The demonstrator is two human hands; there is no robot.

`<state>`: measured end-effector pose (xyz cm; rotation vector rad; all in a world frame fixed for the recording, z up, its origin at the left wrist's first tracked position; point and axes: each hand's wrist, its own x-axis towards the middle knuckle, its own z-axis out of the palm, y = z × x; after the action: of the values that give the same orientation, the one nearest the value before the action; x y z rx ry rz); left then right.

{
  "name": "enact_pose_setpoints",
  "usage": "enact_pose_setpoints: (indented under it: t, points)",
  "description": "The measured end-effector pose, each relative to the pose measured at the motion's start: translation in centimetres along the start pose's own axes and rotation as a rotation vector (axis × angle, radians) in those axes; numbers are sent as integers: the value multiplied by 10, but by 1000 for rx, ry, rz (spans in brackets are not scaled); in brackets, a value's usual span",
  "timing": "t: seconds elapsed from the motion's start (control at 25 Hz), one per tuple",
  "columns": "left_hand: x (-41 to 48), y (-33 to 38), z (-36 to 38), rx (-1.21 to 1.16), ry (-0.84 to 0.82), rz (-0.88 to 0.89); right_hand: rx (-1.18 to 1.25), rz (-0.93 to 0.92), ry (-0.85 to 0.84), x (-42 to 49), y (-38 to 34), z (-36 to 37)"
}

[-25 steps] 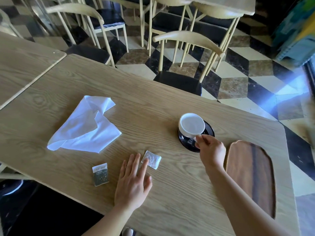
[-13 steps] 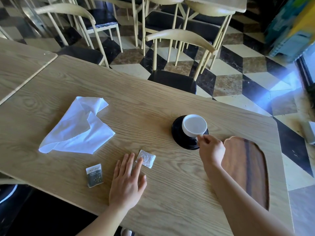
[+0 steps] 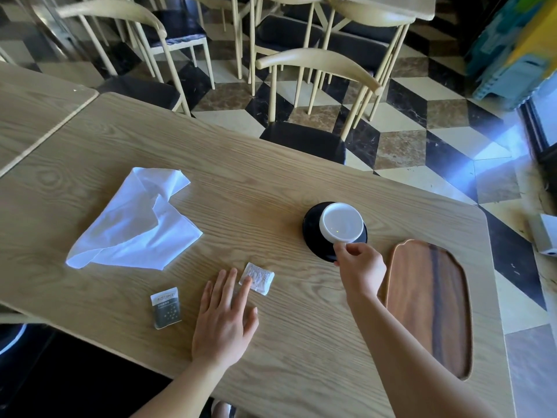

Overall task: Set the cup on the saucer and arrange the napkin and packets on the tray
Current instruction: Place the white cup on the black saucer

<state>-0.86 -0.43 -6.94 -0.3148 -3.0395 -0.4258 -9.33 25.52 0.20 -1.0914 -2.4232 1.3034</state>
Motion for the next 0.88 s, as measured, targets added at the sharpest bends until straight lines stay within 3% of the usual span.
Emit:
enact_pose_setpoints:
  t: [0.88]
  points:
    - [0, -3, 2, 4, -1, 2, 60, 29, -14, -8, -4, -4]
